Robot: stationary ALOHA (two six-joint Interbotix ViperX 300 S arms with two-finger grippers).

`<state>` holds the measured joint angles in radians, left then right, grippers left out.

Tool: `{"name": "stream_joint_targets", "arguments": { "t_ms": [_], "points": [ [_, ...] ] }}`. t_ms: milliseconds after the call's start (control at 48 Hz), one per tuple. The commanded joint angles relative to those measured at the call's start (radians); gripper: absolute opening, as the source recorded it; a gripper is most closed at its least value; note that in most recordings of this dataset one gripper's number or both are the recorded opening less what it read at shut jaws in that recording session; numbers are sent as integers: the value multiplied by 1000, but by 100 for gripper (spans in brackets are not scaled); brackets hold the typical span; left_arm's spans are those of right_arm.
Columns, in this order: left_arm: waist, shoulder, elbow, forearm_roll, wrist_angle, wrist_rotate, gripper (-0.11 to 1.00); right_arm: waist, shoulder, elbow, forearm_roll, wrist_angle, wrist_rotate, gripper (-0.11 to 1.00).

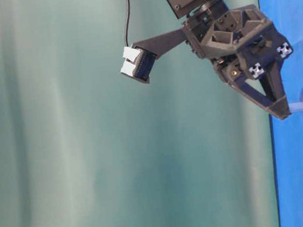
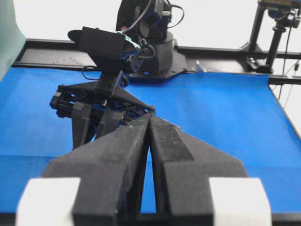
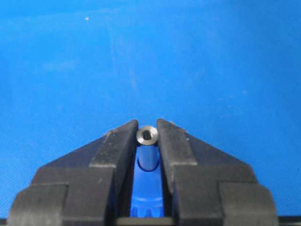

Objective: Insert the shaft placed at a random location into the center hole of the small gear at another random location.
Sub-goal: 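Lower the shaft into the gear's center hole with the right gripper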

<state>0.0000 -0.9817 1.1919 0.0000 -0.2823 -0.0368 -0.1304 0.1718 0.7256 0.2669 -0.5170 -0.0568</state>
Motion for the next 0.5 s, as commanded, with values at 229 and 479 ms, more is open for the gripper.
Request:
{"name": "stream_joint_targets", "arguments": {
  "t_ms": [229, 479],
  "points": [
    [2, 5, -11, 3, -5, 0, 0, -2, 11, -14, 0, -6, -2, 3],
    [2, 3, -8, 2, -2, 0, 0, 0, 34, -18, 2, -5, -3, 3]
  ]
}}
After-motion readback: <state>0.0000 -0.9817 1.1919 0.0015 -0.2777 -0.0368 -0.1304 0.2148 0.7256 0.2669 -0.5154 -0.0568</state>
